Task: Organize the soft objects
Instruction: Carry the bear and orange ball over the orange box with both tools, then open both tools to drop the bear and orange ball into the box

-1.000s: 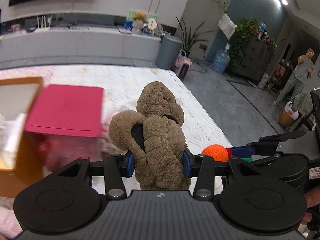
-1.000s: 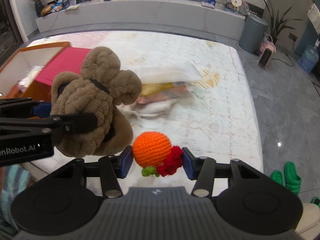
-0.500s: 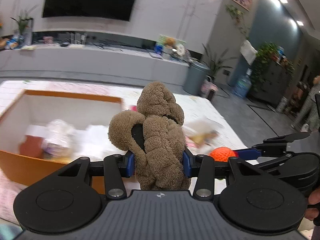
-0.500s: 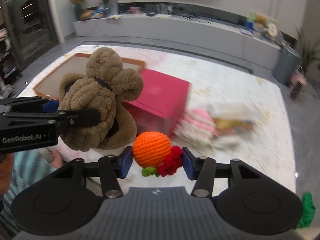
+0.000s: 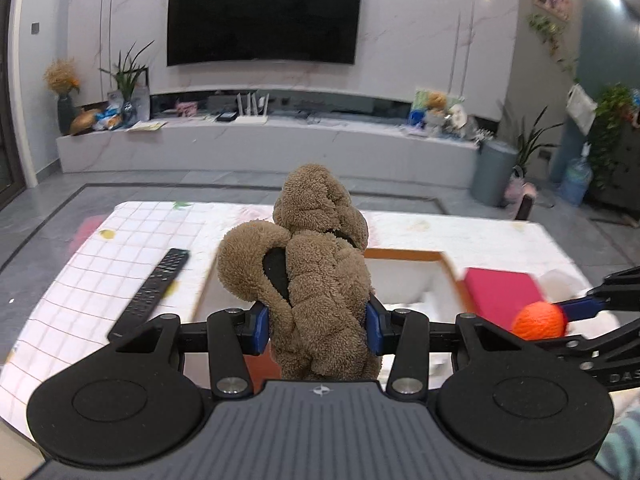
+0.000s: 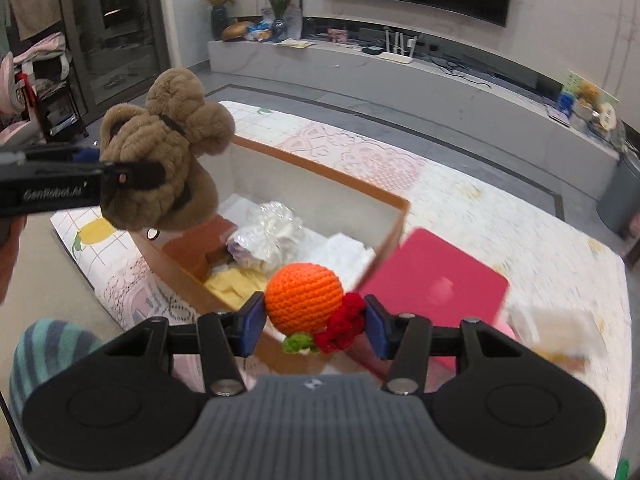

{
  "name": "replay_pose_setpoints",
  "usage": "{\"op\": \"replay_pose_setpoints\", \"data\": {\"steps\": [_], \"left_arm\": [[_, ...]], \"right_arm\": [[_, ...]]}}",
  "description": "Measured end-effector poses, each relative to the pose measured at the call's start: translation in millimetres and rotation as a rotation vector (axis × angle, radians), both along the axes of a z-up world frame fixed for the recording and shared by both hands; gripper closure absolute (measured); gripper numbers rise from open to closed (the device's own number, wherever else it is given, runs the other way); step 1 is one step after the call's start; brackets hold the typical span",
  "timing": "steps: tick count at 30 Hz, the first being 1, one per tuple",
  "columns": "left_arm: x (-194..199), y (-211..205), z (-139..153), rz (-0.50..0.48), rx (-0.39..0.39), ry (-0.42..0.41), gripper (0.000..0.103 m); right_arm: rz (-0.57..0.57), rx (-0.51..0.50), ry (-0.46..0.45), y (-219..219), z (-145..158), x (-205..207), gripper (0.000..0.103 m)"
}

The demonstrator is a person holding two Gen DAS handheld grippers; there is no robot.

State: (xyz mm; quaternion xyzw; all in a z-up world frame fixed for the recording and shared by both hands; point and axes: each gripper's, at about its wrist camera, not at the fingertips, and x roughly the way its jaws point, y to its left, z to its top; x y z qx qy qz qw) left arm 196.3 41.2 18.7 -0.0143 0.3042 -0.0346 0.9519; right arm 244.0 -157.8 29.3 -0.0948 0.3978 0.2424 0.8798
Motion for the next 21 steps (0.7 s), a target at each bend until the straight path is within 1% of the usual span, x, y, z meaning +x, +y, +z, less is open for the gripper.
{"op": "replay_pose_setpoints", "data": {"steps": [4,7,10,13,14,18,21], "left_arm": [[27.5,10.1,-17.1,0.004,0.044,0.06,0.051],[42.2,22.2,-31.1,-0.004,0.082,0.089,0.051],[54.3,23.6,-45.3,-0.043,0.156,0.127,0.051],[68.4,18.5,-57.0,-0.101,0.239,0.167,0.051],[73.5,18.0,-62.0,-0.118,0.256,0.191,0.051],[90.1,21.6,-81.1,-0.147,0.284,0.299,0.051],[95.0,23.8,-87.1,-0.132,0.294,0.323,0.05]], "right_arm": [[0.032,-0.028,0.011,20.0,-10.1,26.1,0.051],[0.041,-0.053,0.025,34.2,-19.1,43.7,0.051],[0.05,-0.068,0.045,47.1,-29.1,60.2,0.051],[0.057,-0.081,0.062,53.9,-40.6,75.2,0.051],[0.058,-0.086,0.068,55.7,-44.1,79.5,0.051],[0.054,-0.1,0.097,60.6,-57.6,97.2,0.051],[0.052,-0.106,0.114,63.8,-66.0,108.1,0.051]]}}
